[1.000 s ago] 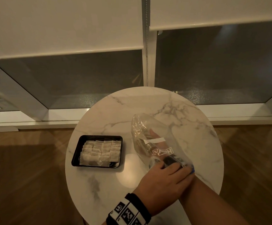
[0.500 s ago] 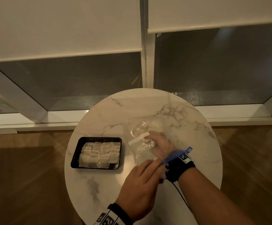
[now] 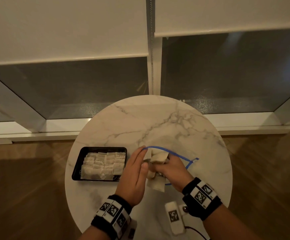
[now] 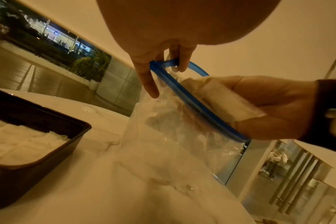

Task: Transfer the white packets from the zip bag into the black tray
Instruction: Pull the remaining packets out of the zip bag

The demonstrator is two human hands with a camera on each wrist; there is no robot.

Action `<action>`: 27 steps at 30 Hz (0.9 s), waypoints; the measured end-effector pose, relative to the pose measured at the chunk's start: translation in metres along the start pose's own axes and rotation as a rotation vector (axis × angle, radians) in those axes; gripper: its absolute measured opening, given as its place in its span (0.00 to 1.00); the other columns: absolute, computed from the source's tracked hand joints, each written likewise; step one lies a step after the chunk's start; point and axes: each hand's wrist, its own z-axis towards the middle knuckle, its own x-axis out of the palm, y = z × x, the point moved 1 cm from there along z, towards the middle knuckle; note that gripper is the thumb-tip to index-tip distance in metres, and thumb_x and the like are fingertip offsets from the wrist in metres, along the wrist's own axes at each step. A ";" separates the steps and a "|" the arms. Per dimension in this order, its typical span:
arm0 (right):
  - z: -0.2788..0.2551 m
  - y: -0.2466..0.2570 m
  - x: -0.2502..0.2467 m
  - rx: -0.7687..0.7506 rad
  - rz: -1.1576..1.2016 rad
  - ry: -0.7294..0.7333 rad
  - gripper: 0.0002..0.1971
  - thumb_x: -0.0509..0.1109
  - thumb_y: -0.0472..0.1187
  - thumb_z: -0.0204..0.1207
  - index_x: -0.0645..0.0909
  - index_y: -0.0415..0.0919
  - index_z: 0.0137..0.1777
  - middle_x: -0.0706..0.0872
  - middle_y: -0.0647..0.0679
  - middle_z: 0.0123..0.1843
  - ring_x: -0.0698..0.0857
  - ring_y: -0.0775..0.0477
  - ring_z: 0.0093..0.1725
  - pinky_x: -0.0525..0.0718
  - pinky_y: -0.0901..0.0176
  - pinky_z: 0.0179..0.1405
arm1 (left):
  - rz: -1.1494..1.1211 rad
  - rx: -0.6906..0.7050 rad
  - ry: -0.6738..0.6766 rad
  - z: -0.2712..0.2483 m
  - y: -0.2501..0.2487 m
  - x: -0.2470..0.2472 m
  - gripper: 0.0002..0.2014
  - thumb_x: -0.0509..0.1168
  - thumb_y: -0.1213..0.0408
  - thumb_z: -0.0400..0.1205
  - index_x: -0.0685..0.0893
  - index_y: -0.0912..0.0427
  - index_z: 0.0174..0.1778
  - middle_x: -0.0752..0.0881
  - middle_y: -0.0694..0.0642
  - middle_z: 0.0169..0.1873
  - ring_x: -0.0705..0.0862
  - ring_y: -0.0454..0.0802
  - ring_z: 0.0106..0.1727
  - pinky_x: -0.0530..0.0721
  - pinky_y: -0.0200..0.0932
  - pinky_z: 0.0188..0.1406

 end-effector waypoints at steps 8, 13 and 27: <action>-0.036 -0.005 -0.016 -0.041 0.167 0.061 0.21 0.80 0.26 0.64 0.84 0.33 0.58 0.88 0.30 0.55 0.87 0.28 0.58 0.86 0.33 0.58 | -0.046 0.059 -0.005 0.019 0.007 0.005 0.34 0.39 0.39 0.89 0.72 0.56 0.82 0.70 0.45 0.81 0.67 0.45 0.82 0.68 0.51 0.81; -0.045 -0.018 -0.046 0.020 0.305 0.057 0.20 0.74 0.18 0.68 0.85 0.28 0.61 0.87 0.26 0.56 0.88 0.32 0.55 0.87 0.44 0.55 | 0.102 0.071 0.081 0.019 0.012 0.013 0.34 0.39 0.38 0.88 0.78 0.54 0.77 0.76 0.45 0.74 0.69 0.35 0.77 0.67 0.42 0.79; -0.061 -0.028 -0.085 0.155 0.427 -0.025 0.21 0.71 0.17 0.67 0.82 0.24 0.62 0.87 0.27 0.55 0.90 0.36 0.50 0.90 0.51 0.43 | 0.596 -0.211 0.557 -0.028 0.056 0.079 0.18 0.55 0.53 0.86 0.79 0.46 0.70 0.72 0.43 0.78 0.68 0.44 0.79 0.72 0.57 0.75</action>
